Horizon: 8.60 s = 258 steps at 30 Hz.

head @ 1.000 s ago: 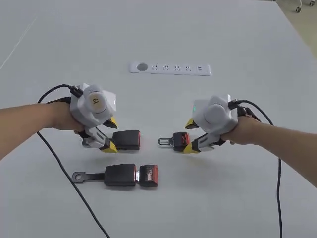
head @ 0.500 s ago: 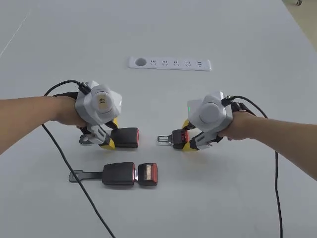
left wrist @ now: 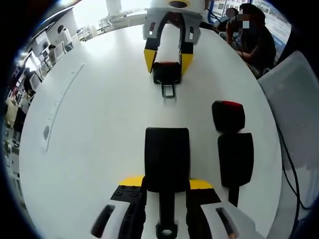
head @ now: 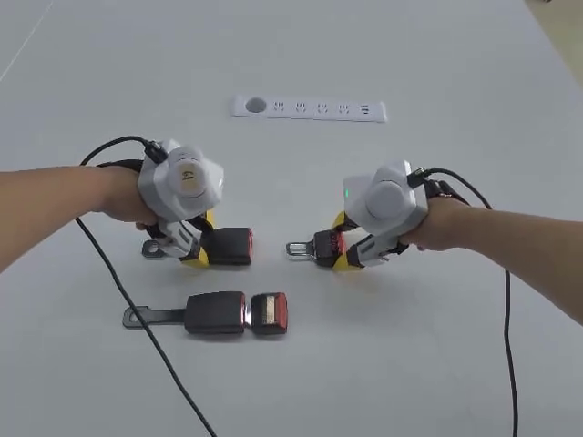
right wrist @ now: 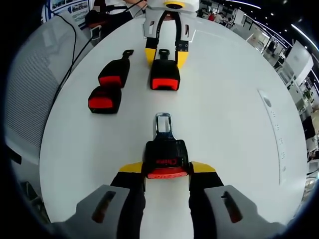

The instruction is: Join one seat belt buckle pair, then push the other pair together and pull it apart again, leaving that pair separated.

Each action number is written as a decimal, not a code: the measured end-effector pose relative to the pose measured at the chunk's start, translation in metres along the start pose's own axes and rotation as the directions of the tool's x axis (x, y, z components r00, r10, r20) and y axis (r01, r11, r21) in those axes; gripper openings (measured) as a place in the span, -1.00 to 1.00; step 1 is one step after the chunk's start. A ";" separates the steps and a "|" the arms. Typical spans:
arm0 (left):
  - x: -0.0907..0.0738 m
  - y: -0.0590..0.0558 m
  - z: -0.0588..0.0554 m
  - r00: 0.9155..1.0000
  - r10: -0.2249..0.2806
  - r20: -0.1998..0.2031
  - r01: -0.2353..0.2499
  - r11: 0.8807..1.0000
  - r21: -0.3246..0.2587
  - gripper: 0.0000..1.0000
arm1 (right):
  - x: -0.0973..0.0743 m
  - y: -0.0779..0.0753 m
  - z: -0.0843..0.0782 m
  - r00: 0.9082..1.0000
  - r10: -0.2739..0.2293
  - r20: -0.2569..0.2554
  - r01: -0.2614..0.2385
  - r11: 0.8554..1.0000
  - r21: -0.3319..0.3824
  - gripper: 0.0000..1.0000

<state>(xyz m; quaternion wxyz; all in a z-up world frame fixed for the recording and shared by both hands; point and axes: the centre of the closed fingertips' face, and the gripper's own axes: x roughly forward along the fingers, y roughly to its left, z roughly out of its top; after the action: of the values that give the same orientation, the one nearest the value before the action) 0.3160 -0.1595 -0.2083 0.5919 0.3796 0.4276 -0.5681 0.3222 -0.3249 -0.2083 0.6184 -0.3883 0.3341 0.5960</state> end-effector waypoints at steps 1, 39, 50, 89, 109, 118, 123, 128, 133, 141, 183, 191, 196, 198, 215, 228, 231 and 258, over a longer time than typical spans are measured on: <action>0.001 0.002 -0.002 1.000 -0.002 0.000 0.002 1.000 -0.006 -0.39 | 0.000 0.000 0.000 1.000 -0.001 -0.001 0.001 1.000 0.000 -0.37; 0.001 0.001 -0.003 0.999 -0.009 -0.030 0.008 0.999 -0.035 -0.39 | 0.017 0.004 0.037 1.000 -0.012 0.015 0.012 1.000 0.016 -0.37; 0.000 -0.001 -0.002 1.000 -0.007 -0.027 0.006 0.999 -0.044 -0.39 | 0.023 -0.001 0.045 1.000 -0.019 0.009 0.019 1.000 0.015 -0.37; -0.001 -0.001 -0.003 1.000 -0.004 -0.016 0.004 0.999 -0.037 -0.40 | 0.029 -0.002 0.064 0.998 -0.035 0.044 0.035 0.999 -0.018 -0.39; 0.001 0.001 -0.003 1.000 0.006 0.023 -0.005 1.000 -0.017 -0.42 | 0.032 -0.001 0.065 0.998 -0.028 0.055 0.026 0.999 0.033 -0.41; 0.000 0.000 -0.002 1.000 0.004 0.026 -0.004 1.000 -0.017 -0.42 | 0.033 -0.001 0.066 0.998 -0.027 0.052 0.025 0.999 0.036 -0.41; 0.002 0.002 -0.005 1.000 0.004 0.027 -0.003 1.000 -0.017 -0.42 | 0.033 -0.001 0.066 0.998 -0.027 0.051 0.025 0.999 0.036 -0.41; 0.001 0.001 -0.004 0.999 0.003 0.032 -0.003 1.000 -0.019 -0.42 | 0.033 0.001 0.068 0.998 -0.026 0.051 0.024 0.999 0.039 -0.41; -0.001 -0.002 -0.001 0.999 0.003 0.033 -0.002 1.000 -0.020 -0.42 | 0.035 0.000 0.071 0.998 -0.024 0.060 0.021 0.999 0.042 -0.41; -0.001 -0.001 -0.001 0.999 0.004 0.035 -0.003 1.000 -0.020 -0.42 | 0.038 0.001 0.077 0.998 -0.021 0.061 0.019 0.999 0.046 -0.41; 0.002 0.002 -0.004 0.999 -0.003 0.036 0.003 1.000 -0.005 -0.42 | 0.039 0.001 0.080 0.997 -0.032 0.070 0.029 0.999 0.041 -0.42; 0.000 -0.001 -0.002 1.000 -0.006 0.029 0.006 1.000 -0.005 -0.41 | 0.034 0.000 0.070 0.998 -0.026 0.055 0.024 0.999 0.028 -0.42; 0.002 0.001 -0.004 1.000 -0.012 0.018 0.011 1.000 0.004 -0.41 | 0.030 0.000 0.064 0.998 -0.024 0.060 0.023 1.000 0.020 -0.41; 0.002 0.001 -0.005 1.000 -0.012 0.009 0.012 1.000 0.008 -0.41 | 0.031 0.000 0.064 0.998 -0.027 0.050 0.025 0.999 0.025 -0.41; 0.002 0.002 -0.004 1.000 -0.007 0.001 0.007 1.000 0.005 -0.40 | 0.033 -0.001 0.062 0.999 -0.022 0.042 0.022 1.000 0.010 -0.40; 0.004 0.002 -0.004 1.000 -0.005 -0.002 0.005 1.000 0.007 -0.39 | 0.024 -0.002 0.045 1.000 -0.019 0.014 0.019 1.000 0.018 -0.39; 0.003 0.001 -0.004 1.000 -0.004 -0.003 0.004 1.000 0.006 -0.39 | 0.023 -0.003 0.040 1.000 -0.019 0.008 0.019 1.000 0.019 -0.39; 0.002 -0.002 -0.002 1.000 0.007 -0.019 -0.006 1.000 0.010 -0.37 | 0.005 0.003 0.011 0.999 -0.010 -0.035 0.012 0.999 0.037 -0.37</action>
<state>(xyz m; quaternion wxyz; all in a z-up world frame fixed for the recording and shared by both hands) 0.3143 -0.1588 -0.2107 0.5878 0.3893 0.4290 -0.5647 0.3192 -0.3132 -0.2080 0.6229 -0.3889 0.3538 0.5793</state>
